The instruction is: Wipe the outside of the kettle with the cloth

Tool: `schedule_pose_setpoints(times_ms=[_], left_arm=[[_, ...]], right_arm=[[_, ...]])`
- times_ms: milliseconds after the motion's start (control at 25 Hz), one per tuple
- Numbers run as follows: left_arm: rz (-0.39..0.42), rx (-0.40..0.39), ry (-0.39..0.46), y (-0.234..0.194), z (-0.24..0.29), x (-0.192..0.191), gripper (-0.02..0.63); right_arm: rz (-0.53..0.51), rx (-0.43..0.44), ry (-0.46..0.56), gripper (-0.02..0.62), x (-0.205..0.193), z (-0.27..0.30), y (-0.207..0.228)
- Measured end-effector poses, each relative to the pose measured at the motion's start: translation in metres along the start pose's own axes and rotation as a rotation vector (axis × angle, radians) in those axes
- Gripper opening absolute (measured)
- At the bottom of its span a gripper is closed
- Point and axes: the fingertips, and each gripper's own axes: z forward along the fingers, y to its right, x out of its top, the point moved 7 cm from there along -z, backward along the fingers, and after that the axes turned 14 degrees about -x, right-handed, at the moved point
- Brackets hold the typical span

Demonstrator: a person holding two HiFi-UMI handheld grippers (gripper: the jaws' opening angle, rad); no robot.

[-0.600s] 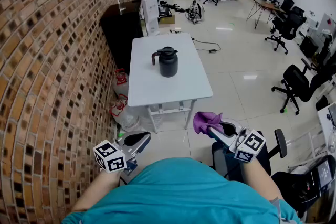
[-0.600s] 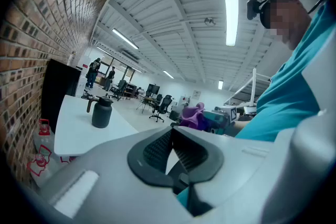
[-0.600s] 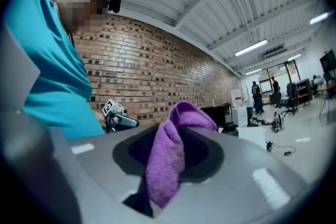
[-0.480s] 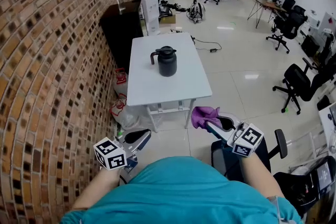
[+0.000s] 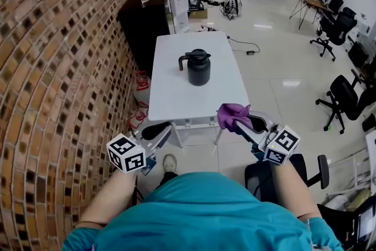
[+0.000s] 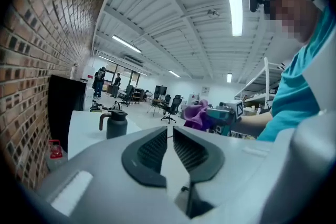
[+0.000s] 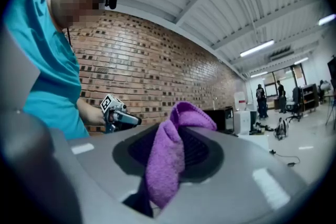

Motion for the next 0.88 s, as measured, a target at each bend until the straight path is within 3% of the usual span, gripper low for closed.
schedule_pose_setpoints(times_ms=[160,360,680,880], left_arm=[[0.004,-0.023,-0.012,-0.096,-0.01,0.007,0.103],[-0.03,-0.073,-0.087,-0.197,-0.008,0.01,0.17],[-0.032,-0.13,-0.258,-0.336,0.049,0.01,0.19],[0.03,-0.07,-0.395,-0.389,0.117,0.019,0.19]], right_arm=[[-0.013,-0.04,-0.028,0.101,-0.008,0.078,0.028],[0.029,-0.115,-0.124,0.101,-0.022,0.151,0.057],[0.206,-0.218,-0.242,0.101,-0.075,0.226,0.12],[0.34,-0.204,-0.283,0.101,-0.13,0.235,0.177]])
